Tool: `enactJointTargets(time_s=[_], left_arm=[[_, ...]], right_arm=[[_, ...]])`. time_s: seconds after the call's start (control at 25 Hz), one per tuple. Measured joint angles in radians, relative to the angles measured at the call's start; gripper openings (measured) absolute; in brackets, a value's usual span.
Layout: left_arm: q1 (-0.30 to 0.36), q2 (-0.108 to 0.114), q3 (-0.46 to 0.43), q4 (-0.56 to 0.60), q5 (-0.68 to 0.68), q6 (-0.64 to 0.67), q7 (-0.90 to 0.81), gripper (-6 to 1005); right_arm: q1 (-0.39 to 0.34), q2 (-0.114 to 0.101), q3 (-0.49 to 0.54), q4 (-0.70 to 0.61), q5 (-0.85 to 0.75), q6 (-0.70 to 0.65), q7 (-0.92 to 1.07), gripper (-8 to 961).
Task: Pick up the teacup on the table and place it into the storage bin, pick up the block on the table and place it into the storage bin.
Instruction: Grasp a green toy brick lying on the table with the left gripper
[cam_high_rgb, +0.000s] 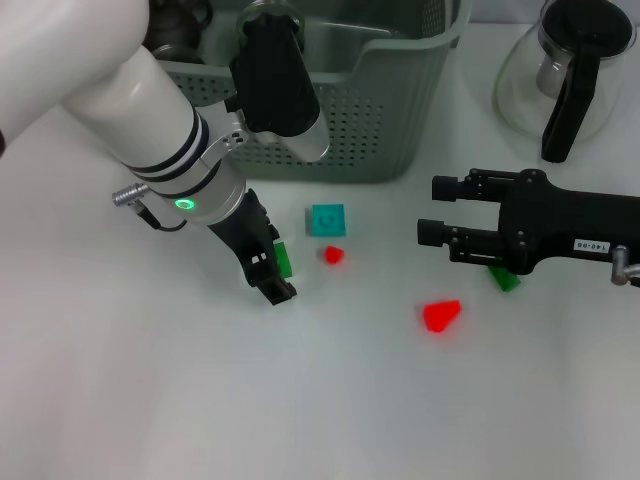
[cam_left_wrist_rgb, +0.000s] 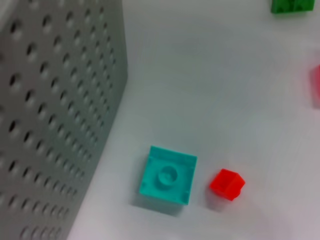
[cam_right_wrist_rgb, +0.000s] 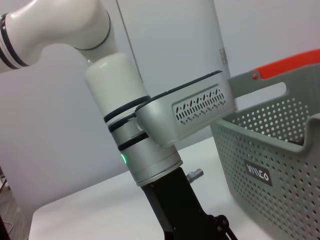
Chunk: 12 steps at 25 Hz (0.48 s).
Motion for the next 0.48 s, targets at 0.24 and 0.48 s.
enactJointTargets(time_s=[0.24,0.48], left_arm=[[-0.001,-0.001,0.001,0.008,-0.007,0.029,0.0,772],[-0.001,-0.002,0.002,0.009,-0.007,0.029,0.0,764]], right_arm=[[-0.002,0.0,0.0,0.0,0.0,-0.002,0.0,675],[-0.002,0.0,0.0,0.0,0.0,0.002,0.0,674]])
